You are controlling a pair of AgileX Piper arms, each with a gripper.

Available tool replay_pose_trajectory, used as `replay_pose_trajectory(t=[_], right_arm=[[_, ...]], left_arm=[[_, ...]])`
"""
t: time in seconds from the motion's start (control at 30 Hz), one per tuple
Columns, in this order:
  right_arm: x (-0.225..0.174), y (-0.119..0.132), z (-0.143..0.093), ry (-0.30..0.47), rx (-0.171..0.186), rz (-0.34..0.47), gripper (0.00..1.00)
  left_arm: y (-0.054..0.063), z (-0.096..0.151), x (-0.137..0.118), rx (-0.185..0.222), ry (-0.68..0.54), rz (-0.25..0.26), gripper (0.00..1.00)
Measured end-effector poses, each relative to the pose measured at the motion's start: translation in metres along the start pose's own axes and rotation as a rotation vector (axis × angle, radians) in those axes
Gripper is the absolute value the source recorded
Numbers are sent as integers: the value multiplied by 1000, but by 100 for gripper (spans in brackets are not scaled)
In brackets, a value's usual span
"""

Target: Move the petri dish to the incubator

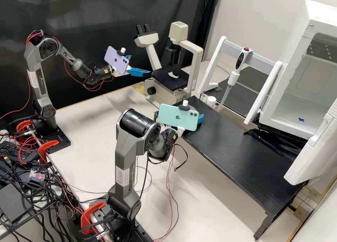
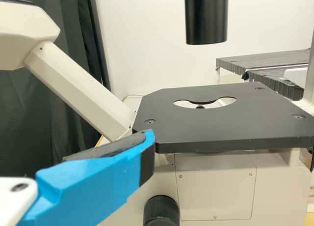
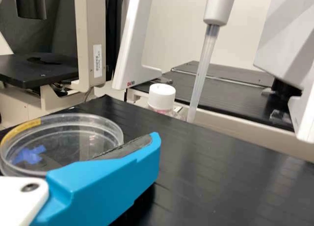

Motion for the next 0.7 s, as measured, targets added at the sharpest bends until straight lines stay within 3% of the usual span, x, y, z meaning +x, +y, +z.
replay_pose_trajectory(t=[0.1, 0.13, 0.7], right_arm=[[-1, -1, 1, -1, 7, -9, 100], [-2, -2, 2, -3, 17, -11, 0], [-2, -2, 5, 14, 49, -39, 0]], left_arm=[[0, 0, 0, 0, 0, 0, 100], [0, 0, 0, 0, 0, 0, 100], [0, 0, 0, 0, 0, 0, 100]])
